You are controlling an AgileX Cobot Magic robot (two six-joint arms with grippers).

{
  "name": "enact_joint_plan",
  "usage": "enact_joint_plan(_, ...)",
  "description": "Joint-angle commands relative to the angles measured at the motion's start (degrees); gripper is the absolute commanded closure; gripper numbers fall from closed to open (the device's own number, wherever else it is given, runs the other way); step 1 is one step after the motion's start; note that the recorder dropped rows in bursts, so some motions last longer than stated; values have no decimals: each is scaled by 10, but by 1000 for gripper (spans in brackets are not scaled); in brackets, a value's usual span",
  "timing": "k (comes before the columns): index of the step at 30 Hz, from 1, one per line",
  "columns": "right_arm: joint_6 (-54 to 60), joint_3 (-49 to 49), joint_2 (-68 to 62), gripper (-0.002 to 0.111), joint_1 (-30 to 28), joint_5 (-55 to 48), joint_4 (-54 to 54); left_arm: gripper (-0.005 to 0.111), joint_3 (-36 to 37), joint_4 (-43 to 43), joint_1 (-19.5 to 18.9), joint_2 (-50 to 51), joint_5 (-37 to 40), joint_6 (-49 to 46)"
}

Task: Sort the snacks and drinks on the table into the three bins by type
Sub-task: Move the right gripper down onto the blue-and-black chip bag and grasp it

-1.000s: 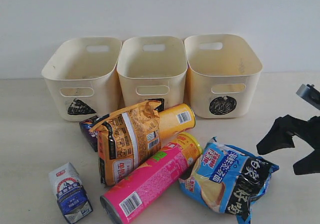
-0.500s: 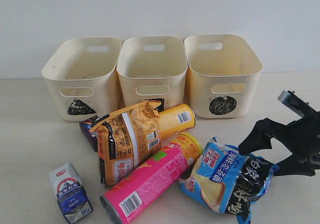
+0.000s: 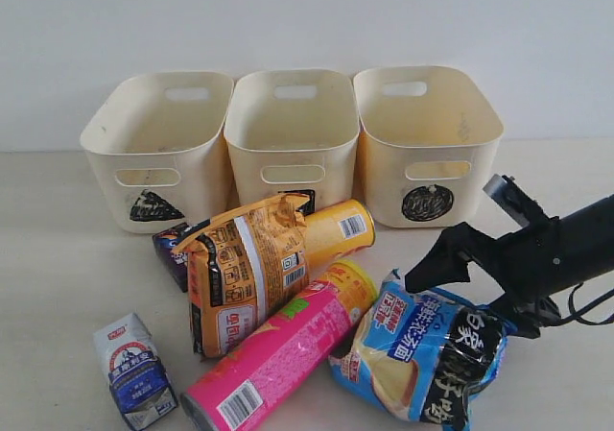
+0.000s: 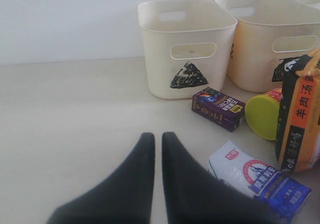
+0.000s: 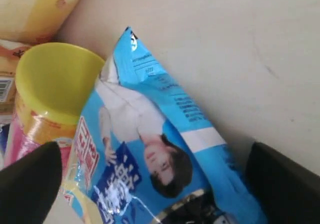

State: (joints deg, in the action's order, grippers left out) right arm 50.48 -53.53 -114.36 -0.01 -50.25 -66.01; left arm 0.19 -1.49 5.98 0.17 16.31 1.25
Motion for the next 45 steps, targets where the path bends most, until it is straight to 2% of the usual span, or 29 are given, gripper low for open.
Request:
enact_joint_plan(1,15,14,-50,17,6,57,66,102,-2,4,-1,-2,-3,5)
enact_joint_plan(3,21,14,-51,24,5,57,84,102,-2,4,-1,-2,-3,5)
enact_joint_plan(5,21,8,-50,27,4,62,104,102,-2,4,-1,-2,-3,5)
enact_joint_plan(12,-23,-28,-26,17,3,73,154,102,-2,4,-1,-2,-4,5)
enact_joint_plan(17,-100,-32,11,18,-21,86,229,102,-2,4,-1,-2,-4,5)
enact_joint_plan(23,-130,-24,44,18,-64,-19,236,102,-2,4,-1,-2,-4,5)
enact_joint_plan(25,-143,7,55,18,-65,-10,232,102,-2,4,-1,-2,-4,5)
enact_joint_plan(29,-133,64,65,18,-65,25,181,102,-2,4,-1,-2,-4,5)
enact_joint_plan(33,-55,104,65,18,-60,26,61,102,-2,4,-1,-2,-4,5)
enact_joint_plan(36,-22,135,65,18,-44,67,-7,102,-2,4,-1,-2,-4,5)
enact_joint_plan(41,-18,144,63,18,3,163,-30,102,-2,4,-1,-2,-4,5)
enact_joint_plan(45,-18,144,63,18,48,197,-42,102,-2,4,-1,-2,-4,5)
